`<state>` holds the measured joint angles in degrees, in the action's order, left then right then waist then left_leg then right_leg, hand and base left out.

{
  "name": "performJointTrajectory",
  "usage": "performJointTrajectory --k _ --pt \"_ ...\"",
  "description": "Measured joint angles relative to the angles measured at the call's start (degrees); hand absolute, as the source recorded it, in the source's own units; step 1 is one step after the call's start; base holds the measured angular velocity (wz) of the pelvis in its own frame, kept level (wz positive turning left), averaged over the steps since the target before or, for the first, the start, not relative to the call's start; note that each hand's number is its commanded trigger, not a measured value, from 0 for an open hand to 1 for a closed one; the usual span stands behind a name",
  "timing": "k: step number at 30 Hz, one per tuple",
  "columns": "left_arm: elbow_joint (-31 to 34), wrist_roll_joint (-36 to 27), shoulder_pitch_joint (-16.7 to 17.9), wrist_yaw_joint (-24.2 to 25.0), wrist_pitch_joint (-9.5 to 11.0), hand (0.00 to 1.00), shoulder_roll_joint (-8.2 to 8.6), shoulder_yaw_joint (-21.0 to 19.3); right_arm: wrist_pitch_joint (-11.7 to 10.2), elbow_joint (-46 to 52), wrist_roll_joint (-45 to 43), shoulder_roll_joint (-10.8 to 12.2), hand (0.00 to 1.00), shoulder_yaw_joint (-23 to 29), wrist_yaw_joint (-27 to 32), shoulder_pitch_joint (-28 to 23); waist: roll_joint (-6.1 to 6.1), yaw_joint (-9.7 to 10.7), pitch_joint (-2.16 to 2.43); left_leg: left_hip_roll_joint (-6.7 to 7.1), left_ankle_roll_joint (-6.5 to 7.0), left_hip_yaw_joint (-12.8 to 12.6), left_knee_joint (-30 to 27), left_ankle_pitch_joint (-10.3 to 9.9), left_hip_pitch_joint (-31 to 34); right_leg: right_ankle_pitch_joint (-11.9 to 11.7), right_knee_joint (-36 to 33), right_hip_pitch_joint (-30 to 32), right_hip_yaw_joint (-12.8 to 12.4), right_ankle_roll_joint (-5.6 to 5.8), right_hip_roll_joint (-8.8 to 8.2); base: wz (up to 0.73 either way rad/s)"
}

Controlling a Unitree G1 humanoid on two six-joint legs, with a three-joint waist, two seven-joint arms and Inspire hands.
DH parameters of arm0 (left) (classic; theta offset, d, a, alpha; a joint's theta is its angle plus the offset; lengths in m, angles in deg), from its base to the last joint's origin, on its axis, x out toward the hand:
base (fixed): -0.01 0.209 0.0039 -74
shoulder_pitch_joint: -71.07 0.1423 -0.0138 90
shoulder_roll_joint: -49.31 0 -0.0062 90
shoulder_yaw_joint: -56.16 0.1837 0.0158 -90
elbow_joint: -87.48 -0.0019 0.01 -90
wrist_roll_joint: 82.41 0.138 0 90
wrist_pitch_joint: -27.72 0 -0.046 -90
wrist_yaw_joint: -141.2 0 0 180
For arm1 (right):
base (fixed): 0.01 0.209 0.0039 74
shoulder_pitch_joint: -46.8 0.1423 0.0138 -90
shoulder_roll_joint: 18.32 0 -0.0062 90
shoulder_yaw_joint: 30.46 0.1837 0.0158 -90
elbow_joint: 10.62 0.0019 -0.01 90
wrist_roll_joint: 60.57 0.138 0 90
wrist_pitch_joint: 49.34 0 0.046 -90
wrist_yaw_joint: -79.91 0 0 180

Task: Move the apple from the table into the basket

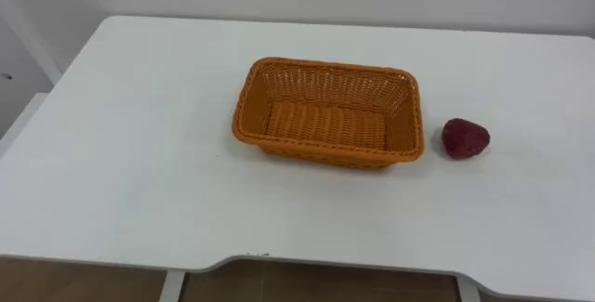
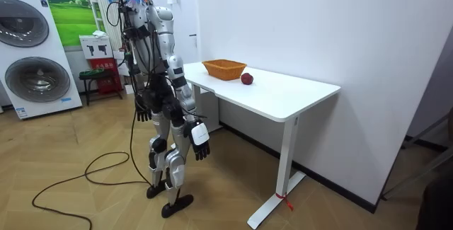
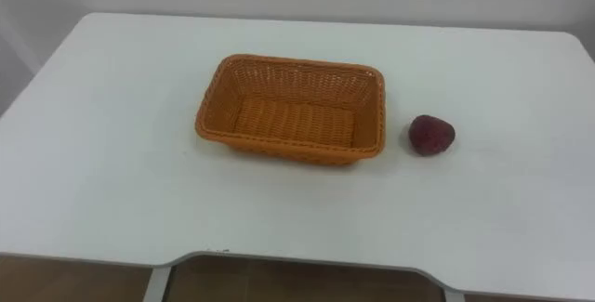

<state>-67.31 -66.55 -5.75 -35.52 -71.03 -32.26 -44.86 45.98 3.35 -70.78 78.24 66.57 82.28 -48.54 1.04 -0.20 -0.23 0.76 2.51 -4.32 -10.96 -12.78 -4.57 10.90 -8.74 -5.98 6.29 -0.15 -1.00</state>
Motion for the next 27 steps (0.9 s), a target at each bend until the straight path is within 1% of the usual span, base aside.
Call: performJointTrajectory --k 8,9,11,13,14,15,16,17,18,19,20,22,23,25,26,27 --pt "0.6 0.0 -0.2 -0.1 0.0 0.0 -0.16 0.0 -0.2 0.5 0.2 0.0 0.0 1.7 0.7 0.3 -0.14 0.0 -0.05 -0.03 0.0 -0.1 0.1 0.0 0.0 0.0 -0.1 0.1 -0.1 0.0 0.01 0.0" --pt "0.6 -0.4 -0.8 -0.2 0.0 0.0 -0.16 0.0 -0.3 0.6 1.3 0.0 0.0 1.7 1.0 0.4 0.04 0.0 0.04 -0.04 0.0 -0.1 0.2 0.0 0.0 0.0 -0.1 0.2 -0.4 -0.01 0.03 0.0" --pt "0.4 -1.0 -1.2 -0.5 0.1 0.0 -0.15 0.0 -0.3 0.6 4.3 0.1 0.0 1.8 1.8 0.8 -0.14 -0.1 -0.07 -0.06 0.0 -0.2 0.3 0.0 0.1 0.0 -0.1 0.4 -0.7 -0.02 0.09 -0.03" --pt "-0.3 -1.9 -1.1 -0.9 0.6 0.0 -0.09 0.0 -0.8 0.7 12.2 0.2 0.0 3.6 3.3 1.1 -0.18 -0.1 -0.05 -0.08 0.0 -0.2 0.3 0.0 0.0 0.0 -0.1 0.6 -1.0 -0.02 0.14 -0.06" --pt "-0.6 -1.9 -1.2 -1.2 0.6 0.0 -0.05 0.0 -1.0 0.7 14.5 0.3 0.0 4.1 3.8 1.1 -0.22 -0.1 -0.06 -0.08 0.0 -0.2 0.3 0.0 -0.1 0.0 -0.1 0.6 -1.1 -0.02 0.15 -0.04" --pt "-0.6 -1.9 -1.2 -1.6 0.7 0.0 0.04 -0.4 -1.5 0.7 19.1 0.5 0.0 6.3 4.8 1.1 -0.22 0.0 -0.06 -0.09 0.0 -0.3 0.3 0.0 0.0 0.0 -0.2 0.7 -1.1 -0.03 0.16 0.0" --pt "-0.5 -2.0 -1.3 -1.7 0.8 0.0 0.13 -1.5 -2.1 0.9 24.2 0.8 0.0 8.9 5.9 1.2 -0.35 0.3 -0.05 -0.09 0.0 -0.2 0.3 0.0 0.1 0.0 -0.1 0.8 -1.1 -0.03 0.18 0.0" --pt "-0.4 -2.2 -1.4 -1.7 0.8 0.0 0.19 -2.3 -2.2 1.2 26.6 0.9 0.0 10.7 6.3 1.2 -0.01 0.6 0.08 -0.09 0.0 -0.2 0.3 0.0 0.2 0.0 -0.2 0.9 -1.1 -0.03 0.18 0.0" --pt "-0.3 -2.9 -1.0 -2.0 1.3 0.0 0.21 -3.6 -2.2 2.6 31.6 0.9 0.0 13.5 7.1 1.0 -0.27 1.4 0.13 -0.08 0.0 -0.1 0.3 0.0 0.3 0.0 -0.2 0.8 -1.0 -0.03 0.17 0.0" --pt "-0.3 -3.7 -0.9 -2.4 1.9 0.0 0.19 -5.1 -2.3 4.5 36.6 0.9 0.0 17.2 8.2 0.9 -0.33 2.0 0.07 -0.07 0.01 -0.4 0.3 0.0 0.4 0.0 -0.5 0.9 -1.2 -0.02 0.17 0.0" --pt "-0.3 -4.1 -0.9 -2.6 2.1 0.0 0.19 -6.2 -2.4 5.6 39.3 0.9 0.0 19.7 8.8 0.8 -0.44 2.3 0.04 -0.03 0.01 -0.6 0.3 0.0 0.4 0.0 -0.8 1.0 -1.3 -0.02 0.18 -0.06" --pt "-0.3 -5.0 -0.9 -3.6 3.1 0.0 -0.09 -10.0 -3.7 9.2 50.5 0.5 0.0 28.7 12.9 1.0 -0.82 4.4 0.07 -0.05 0.06 -0.8 0.2 0.0 0.8 0.0 -1.0 1.3 -1.5 -0.02 0.17 -0.03" --pt "-0.3 -5.0 -0.8 -3.9 3.3 0.0 -0.19 -10.8 -4.3 9.9 52.9 0.3 0.0 30.3 13.9 1.3 -0.87 4.8 0.08 -0.03 0.06 -0.8 0.2 0.0 0.8 0.0 -1.0 1.4 -1.5 -0.02 0.16 -0.06" --pt "-0.3 -5.0 -1.2 -4.4 4.8 0.0 -0.86 -13.0 -6.3 12.6 58.6 -0.4 0.0 35.3 18.5 2.1 -1.03 5.4 0.2 0.04 0.06 -1.2 0.3 0.0 1.1 0.0 -1.3 1.9 -1.7 -0.02 0.26 -0.1" --pt "-0.3 -5.0 -1.3 -4.4 5.0 0.0 -1.09 -13.1 -6.7 13.3 59.3 -0.7 0.0 35.8 19.7 2.1 -1.04 5.7 0.2 0.04 0.06 -1.2 0.3 0.0 1.1 0.0 -1.3 1.9 -1.7 -0.02 0.26 -0.05" --pt "-0.2 -5.0 -1.2 -4.4 5.4 0.0 -1.45 -13.2 -7.2 15.5 59.4 -0.9 0.0 37.1 22.5 2.1 -1.15 6.2 0.26 0.15 0.07 -1.2 0.3 0.0 1.1 0.0 -1.4 1.9 -1.8 -0.01 0.26 -0.06"
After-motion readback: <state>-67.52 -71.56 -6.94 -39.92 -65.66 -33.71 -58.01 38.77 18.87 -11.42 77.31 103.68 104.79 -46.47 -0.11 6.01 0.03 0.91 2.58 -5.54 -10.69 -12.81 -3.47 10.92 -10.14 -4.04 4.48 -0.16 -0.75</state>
